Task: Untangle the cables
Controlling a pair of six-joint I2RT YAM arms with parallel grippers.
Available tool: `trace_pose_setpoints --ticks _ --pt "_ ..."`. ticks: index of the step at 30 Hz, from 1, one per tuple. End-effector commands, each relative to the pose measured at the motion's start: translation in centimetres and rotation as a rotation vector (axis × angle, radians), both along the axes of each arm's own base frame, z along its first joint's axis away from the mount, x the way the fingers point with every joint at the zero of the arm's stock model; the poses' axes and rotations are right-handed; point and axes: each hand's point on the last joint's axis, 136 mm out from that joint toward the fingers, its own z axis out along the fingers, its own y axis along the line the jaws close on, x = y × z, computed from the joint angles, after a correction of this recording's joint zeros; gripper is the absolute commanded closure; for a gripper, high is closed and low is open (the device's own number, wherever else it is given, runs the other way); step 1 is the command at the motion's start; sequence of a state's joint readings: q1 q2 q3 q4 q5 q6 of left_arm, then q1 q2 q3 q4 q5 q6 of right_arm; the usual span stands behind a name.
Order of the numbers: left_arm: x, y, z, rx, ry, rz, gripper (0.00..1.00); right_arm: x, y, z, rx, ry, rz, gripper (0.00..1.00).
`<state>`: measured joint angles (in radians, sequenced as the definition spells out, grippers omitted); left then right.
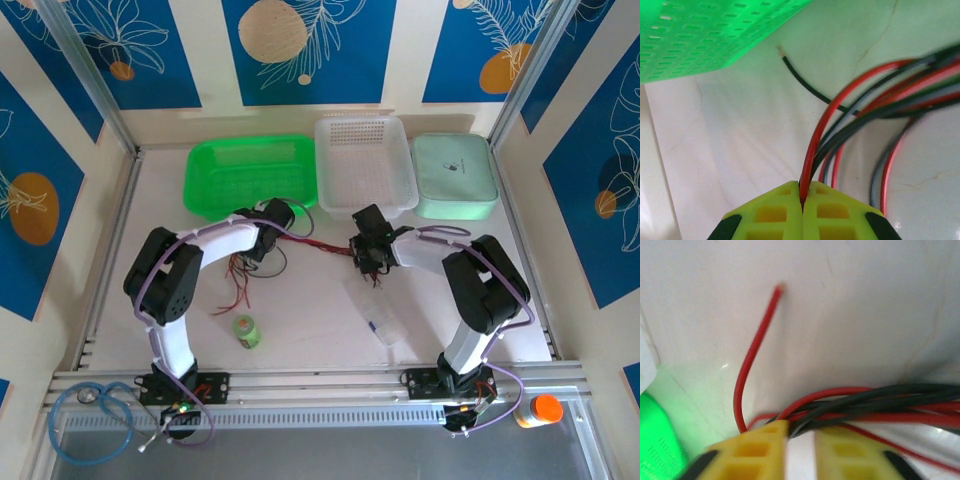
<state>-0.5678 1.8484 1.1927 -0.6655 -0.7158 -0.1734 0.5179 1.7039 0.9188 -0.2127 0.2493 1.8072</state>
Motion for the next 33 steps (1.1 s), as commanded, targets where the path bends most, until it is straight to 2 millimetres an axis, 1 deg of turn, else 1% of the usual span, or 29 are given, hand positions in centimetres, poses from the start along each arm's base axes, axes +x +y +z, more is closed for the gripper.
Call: trace_pose_setpoints --ticks 1,6,10,12,13,14,15,17,19,21,23,25,27,29,31,32,33 --pt "-0.4 1.5 1.2 0.072 -0.025 0.007 1.0 -0.9 -4.5 0.2 -0.197 0.038 -0.005 1.0" --pt "-0.3 1.9 0.5 0.094 -0.018 0.014 1.0 -1.5 -8.7 1.5 -0.362 0.028 0.109 1.0" --pt "-0.2 1.8 0.1 0.091 -0.019 0.012 1.0 -2.0 -11.1 2.5 -0.473 0.034 0.239 1.0" --pt "-0.2 1.7 -0.1 0.086 -0.02 0.006 0.95 -2.2 -12.2 2.9 -0.532 0.044 0.299 1.0" --pt "-0.2 1.6 -0.1 0.081 -0.022 0.005 0.91 -2.4 -12.6 3.0 -0.555 0.047 0.321 1.0" --pt "-0.3 1.6 -0.1 0.075 -0.024 0.002 0.85 -2.4 -12.8 3.1 -0.57 0.046 0.346 1.0" --pt "-0.3 1.5 0.0 0.069 -0.025 -0.001 0.76 -2.4 -12.9 3.2 -0.58 0.043 0.367 1.0" --pt "-0.4 1.4 0.3 0.055 -0.033 -0.002 0.63 -2.1 -12.5 3.3 -0.577 0.024 0.43 1.0" --pt "-0.4 1.1 1.0 0.04 -0.046 -0.009 0.53 -1.6 -11.4 3.9 -0.564 -0.015 0.529 1.0" --pt "-0.4 0.8 2.5 0.022 -0.07 -0.019 0.43 -1.2 -9.7 4.8 -0.547 -0.06 0.653 1.0" --pt "-0.3 0.3 4.5 0.0 -0.1 -0.031 0.36 -1.4 -8.4 5.8 -0.554 -0.093 0.755 1.0" --pt "-0.3 -0.1 6.4 -0.03 -0.127 -0.04 0.3 -1.9 -7.0 6.7 -0.553 -0.133 0.855 0.93" --pt "-0.5 -0.5 8.3 -0.074 -0.14 -0.043 0.26 -2.6 -6.2 7.4 -0.552 -0.156 0.911 0.8" --pt "-0.8 -0.9 9.6 -0.116 -0.136 -0.041 0.23 -3.5 -5.7 8.1 -0.536 -0.172 0.952 0.67" --pt "-1.4 -1.2 10.3 -0.149 -0.111 -0.036 0.21 -4.1 -5.3 8.9 -0.52 -0.195 0.983 0.54" --pt "-1.8 -1.4 10.5 -0.171 -0.093 -0.034 0.2 -4.4 -5.2 9.4 -0.515 -0.212 0.996 0.4" --pt "-2.2 -1.7 10.6 -0.198 -0.072 -0.031 0.2 -4.6 -5.2 9.9 -0.514 -0.225 1.001 0.12"
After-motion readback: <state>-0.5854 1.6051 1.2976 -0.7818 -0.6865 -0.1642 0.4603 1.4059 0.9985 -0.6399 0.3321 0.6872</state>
